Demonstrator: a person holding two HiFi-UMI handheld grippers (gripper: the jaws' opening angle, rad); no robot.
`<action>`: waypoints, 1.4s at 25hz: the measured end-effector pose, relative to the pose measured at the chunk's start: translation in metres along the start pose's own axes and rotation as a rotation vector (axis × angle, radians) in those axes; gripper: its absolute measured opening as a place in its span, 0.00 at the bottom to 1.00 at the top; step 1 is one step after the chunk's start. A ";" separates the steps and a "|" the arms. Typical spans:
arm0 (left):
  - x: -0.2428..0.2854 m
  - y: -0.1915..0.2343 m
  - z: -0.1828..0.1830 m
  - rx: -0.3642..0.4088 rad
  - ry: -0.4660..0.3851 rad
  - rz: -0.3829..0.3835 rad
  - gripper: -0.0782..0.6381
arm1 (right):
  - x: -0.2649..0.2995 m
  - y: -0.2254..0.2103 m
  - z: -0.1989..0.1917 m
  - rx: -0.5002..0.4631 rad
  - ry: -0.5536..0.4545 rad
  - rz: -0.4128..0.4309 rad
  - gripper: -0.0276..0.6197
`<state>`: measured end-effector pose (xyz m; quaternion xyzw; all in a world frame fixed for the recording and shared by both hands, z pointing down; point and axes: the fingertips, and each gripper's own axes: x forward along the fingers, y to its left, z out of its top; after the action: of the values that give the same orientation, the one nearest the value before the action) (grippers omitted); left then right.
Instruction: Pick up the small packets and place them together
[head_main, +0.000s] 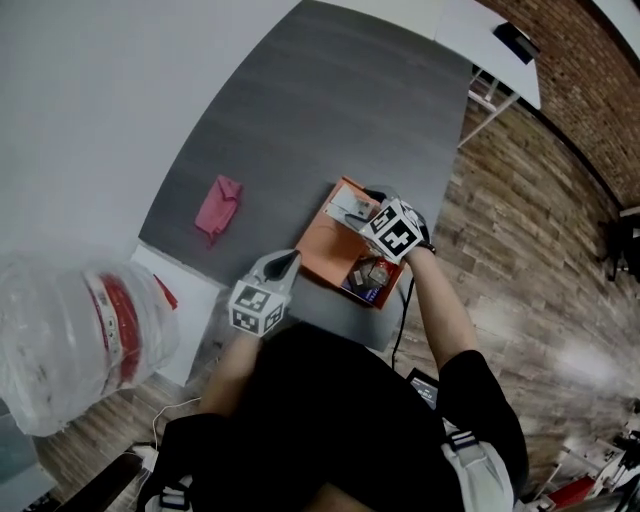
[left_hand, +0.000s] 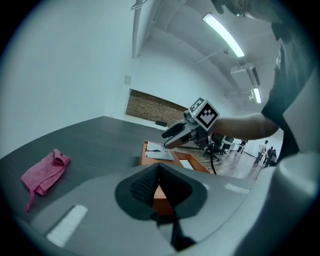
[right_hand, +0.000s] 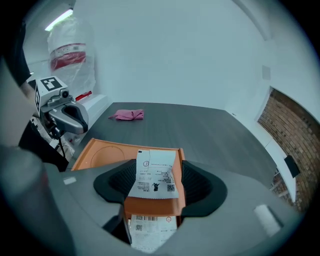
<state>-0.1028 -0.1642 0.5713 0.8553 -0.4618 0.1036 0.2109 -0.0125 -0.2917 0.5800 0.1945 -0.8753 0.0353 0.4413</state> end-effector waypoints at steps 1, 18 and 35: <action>0.004 -0.004 0.003 0.009 -0.004 -0.015 0.11 | -0.006 0.001 0.000 0.001 -0.008 -0.007 0.49; 0.041 -0.060 0.008 0.048 0.015 -0.170 0.11 | -0.054 0.049 -0.110 0.063 0.158 0.049 0.45; 0.032 -0.053 -0.002 -0.001 0.027 -0.154 0.11 | -0.013 0.076 -0.162 -0.151 0.486 0.194 0.46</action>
<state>-0.0411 -0.1621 0.5708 0.8867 -0.3917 0.0984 0.2248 0.0888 -0.1796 0.6769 0.0620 -0.7584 0.0580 0.6462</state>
